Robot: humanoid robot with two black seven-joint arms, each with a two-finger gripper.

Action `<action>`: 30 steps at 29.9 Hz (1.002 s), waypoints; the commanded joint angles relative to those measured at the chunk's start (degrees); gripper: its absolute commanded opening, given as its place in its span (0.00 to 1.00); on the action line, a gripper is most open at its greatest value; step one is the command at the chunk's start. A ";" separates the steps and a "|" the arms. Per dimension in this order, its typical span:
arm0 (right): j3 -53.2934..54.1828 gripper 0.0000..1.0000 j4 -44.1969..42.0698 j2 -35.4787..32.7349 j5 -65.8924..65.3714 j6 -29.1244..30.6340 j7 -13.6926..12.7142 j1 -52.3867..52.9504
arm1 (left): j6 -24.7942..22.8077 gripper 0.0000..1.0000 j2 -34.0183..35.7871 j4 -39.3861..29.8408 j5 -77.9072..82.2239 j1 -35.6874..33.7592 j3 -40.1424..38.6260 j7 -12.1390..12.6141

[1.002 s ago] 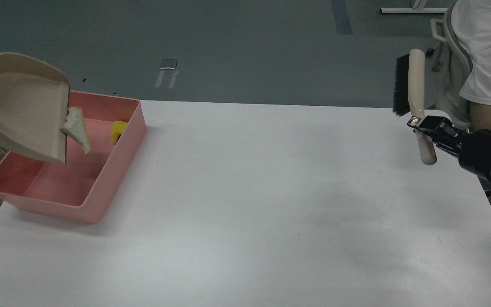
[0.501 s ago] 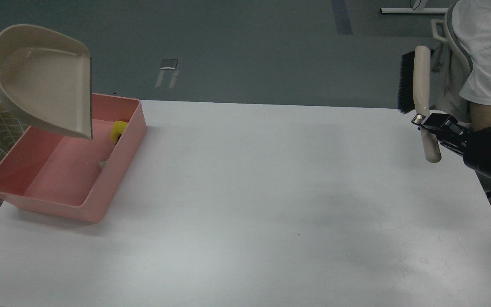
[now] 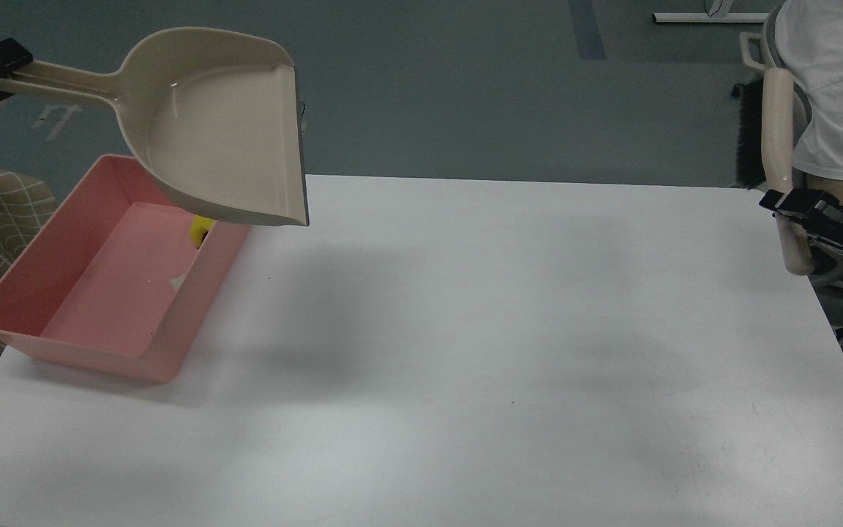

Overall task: Sweep and dump garbage into bin
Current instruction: 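Lower the empty dustpan back onto the table with the left gripper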

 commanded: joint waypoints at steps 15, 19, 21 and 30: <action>0.73 0.07 1.49 -0.05 -0.09 -0.02 -0.70 -1.37 | -2.09 0.00 -27.29 23.90 10.58 -22.69 12.81 -0.35; 0.73 0.07 1.49 -0.05 -0.09 -0.02 -0.70 -1.54 | -0.87 0.00 -32.91 23.99 11.63 -28.13 14.38 -0.08; 0.82 0.07 1.49 -0.05 -0.09 -0.02 -0.70 -1.81 | 0.45 0.00 -35.21 24.34 12.07 -31.13 16.14 0.00; 0.73 0.07 0.26 -0.48 -0.79 -0.02 -0.78 -2.60 | 9.24 0.00 -46.11 27.60 12.43 -51.87 39.25 0.09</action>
